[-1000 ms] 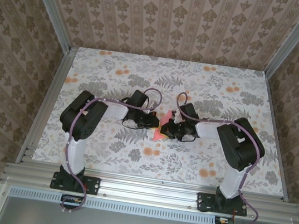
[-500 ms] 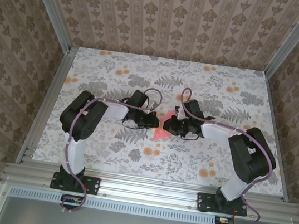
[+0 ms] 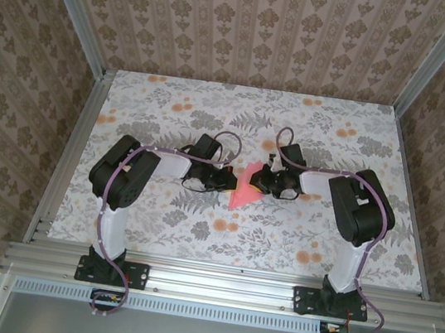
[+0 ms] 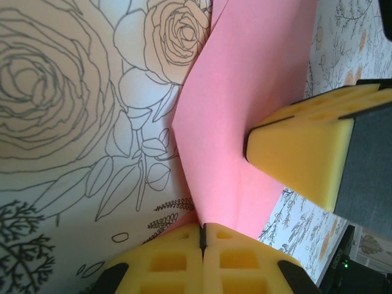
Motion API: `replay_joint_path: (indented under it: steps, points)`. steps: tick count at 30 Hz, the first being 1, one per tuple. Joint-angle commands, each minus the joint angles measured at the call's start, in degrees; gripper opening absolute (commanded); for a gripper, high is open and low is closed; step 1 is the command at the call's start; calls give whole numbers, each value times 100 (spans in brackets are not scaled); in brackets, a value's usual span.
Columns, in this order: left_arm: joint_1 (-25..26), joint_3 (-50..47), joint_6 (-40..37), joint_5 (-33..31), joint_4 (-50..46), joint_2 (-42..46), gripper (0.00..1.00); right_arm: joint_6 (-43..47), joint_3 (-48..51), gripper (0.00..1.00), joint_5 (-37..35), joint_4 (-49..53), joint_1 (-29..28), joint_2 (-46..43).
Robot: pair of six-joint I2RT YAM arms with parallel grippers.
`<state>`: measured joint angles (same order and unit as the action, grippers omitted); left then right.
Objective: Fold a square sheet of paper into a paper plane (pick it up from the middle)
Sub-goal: Fourth fold the wing at the center of the table.
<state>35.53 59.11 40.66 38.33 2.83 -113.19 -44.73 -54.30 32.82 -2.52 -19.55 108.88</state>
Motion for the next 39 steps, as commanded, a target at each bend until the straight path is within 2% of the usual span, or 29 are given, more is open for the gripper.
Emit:
replay_joint_path:
  steps: [1, 4, 8, 19, 29, 39]
  points:
    - [92, -198, -157, -460, -659, -205, 2, 227, -104, 9, -114, 443, 118, -128]
    - [95, -162, -166, -489, -688, -233, 2, 377, -297, 10, 102, 531, 258, -296]
    - [95, -117, -156, -494, -709, -240, 2, 419, -673, 10, 428, 584, 366, -72]
    - [95, -152, -174, -502, -755, -167, 2, 446, -934, 11, 131, 591, 577, 710]
    - [95, -133, -226, -493, -865, -126, 2, 577, -1179, 12, 393, 775, 778, 444]
    - [111, -240, -175, -504, -850, -4, 2, 832, -1400, 12, 41, 1279, 786, 1030]
